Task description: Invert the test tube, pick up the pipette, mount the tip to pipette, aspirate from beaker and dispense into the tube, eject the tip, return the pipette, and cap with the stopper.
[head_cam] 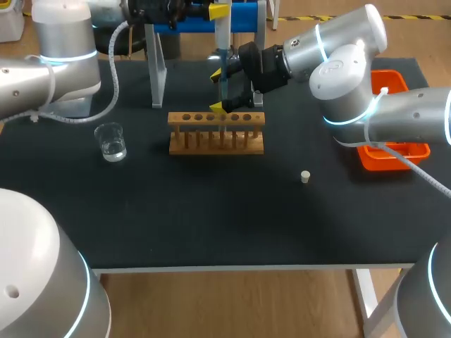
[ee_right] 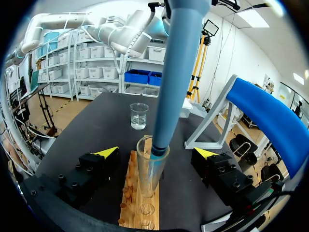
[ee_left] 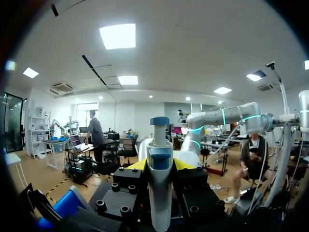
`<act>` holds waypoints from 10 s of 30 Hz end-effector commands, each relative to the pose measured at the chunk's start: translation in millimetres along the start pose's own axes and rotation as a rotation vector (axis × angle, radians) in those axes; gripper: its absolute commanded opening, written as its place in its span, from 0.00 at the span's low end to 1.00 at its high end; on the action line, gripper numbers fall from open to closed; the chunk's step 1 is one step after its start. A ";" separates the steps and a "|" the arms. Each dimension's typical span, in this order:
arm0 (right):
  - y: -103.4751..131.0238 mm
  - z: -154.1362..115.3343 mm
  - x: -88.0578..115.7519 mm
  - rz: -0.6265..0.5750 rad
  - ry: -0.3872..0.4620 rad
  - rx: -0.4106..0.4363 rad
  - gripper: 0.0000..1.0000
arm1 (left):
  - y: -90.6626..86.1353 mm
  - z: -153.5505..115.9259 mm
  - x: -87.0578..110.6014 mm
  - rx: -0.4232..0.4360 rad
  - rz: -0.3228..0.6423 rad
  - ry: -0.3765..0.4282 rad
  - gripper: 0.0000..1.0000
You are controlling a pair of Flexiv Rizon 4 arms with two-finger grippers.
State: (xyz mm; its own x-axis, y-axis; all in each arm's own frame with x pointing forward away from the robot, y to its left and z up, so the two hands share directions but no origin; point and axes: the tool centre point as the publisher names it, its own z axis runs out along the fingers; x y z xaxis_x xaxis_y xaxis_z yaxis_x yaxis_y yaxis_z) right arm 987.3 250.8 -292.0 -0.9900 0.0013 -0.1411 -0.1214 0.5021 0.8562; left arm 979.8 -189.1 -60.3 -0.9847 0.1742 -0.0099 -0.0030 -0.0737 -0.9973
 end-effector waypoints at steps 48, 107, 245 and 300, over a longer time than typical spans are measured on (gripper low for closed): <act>72.5 -194.7 18.6 0.132 -0.135 -0.222 1.00 | 0.2 -0.7 -1.8 0.001 0.001 0.005 0.00; 243.7 -174.6 -27.5 0.125 -0.077 -0.424 0.00 | 0.2 -0.7 -1.8 0.001 0.001 0.005 0.00; 112.4 -195.2 22.9 -0.021 0.006 -0.316 1.00 | 0.2 -0.7 -1.8 0.001 0.001 0.005 0.00; 1.2 -5.4 -10.9 0.051 -0.021 -0.169 1.00 | 0.2 -0.7 -1.8 0.001 0.001 0.005 0.00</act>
State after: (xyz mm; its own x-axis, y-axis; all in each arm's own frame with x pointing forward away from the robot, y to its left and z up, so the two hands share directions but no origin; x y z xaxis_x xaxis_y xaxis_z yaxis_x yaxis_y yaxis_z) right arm 997.0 240.9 -283.8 -0.9943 0.0374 -0.0994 -0.0804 0.3464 0.9346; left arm 980.3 -189.2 -61.0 -0.9845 0.1747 -0.0116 -0.0017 -0.0757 -0.9971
